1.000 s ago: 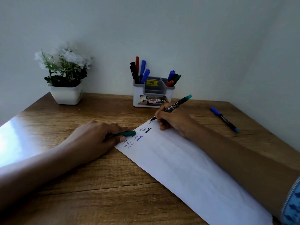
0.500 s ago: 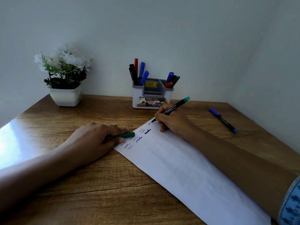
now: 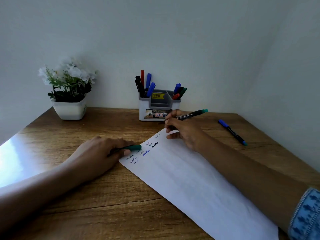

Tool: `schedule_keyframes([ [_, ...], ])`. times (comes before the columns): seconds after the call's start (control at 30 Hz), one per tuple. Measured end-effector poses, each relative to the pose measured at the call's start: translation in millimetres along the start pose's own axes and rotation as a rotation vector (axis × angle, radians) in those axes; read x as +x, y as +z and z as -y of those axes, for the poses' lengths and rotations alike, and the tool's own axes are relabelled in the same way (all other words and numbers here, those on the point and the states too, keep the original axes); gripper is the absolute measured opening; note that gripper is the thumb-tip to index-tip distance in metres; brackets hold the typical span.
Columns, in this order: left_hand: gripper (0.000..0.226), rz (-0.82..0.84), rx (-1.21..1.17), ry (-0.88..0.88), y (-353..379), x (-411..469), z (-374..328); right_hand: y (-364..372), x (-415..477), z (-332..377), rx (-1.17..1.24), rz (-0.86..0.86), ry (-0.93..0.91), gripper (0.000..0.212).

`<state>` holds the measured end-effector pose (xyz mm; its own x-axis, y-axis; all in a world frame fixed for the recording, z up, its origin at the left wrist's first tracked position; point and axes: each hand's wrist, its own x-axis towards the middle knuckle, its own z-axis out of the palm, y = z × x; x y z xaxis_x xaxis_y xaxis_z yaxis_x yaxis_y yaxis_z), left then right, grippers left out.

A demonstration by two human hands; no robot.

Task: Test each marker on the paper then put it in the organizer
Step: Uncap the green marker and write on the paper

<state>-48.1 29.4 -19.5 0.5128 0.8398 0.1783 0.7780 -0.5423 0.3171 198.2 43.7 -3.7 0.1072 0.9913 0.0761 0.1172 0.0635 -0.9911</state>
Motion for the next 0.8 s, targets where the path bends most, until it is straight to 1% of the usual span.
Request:
schedule_keyframes([
  [0.07,0.032,-0.046,-0.127,-0.025,-1,-1,1,5,-7,15,-0.037,0.074,-0.053,0.013],
  [0.13,0.019,-0.104,-0.280,-0.043,-2,-1,4,10,-15,32,-0.044,0.148,-0.096,0.015],
  [0.17,0.017,-0.130,-0.357,-0.047,-2,0,5,13,-20,39,-0.035,0.180,-0.110,0.015],
  [0.23,0.021,-0.175,-0.497,-0.041,-2,-1,7,18,-28,48,-0.004,0.236,-0.118,0.015],
  [0.3,0.025,-0.199,-0.579,-0.024,-2,-2,8,23,-36,53,0.038,0.288,-0.099,0.018],
  [0.37,0.027,-0.203,-0.600,-0.001,-3,-4,8,27,-41,54,0.083,0.318,-0.076,0.024],
  [0.47,0.025,-0.202,-0.593,0.036,-4,-5,6,31,-44,55,0.095,0.314,-0.072,0.030],
  [0.57,0.026,-0.213,-0.594,0.044,-5,-5,5,35,-46,55,0.065,0.290,-0.088,0.024],
  [0.7,0.025,-0.229,-0.612,0.041,-5,-4,4,34,-45,57,0.125,0.205,-0.132,0.015],
  [0.8,0.027,-0.229,-0.619,0.052,-5,-5,7,34,-46,56,0.064,0.224,-0.142,0.013],
])
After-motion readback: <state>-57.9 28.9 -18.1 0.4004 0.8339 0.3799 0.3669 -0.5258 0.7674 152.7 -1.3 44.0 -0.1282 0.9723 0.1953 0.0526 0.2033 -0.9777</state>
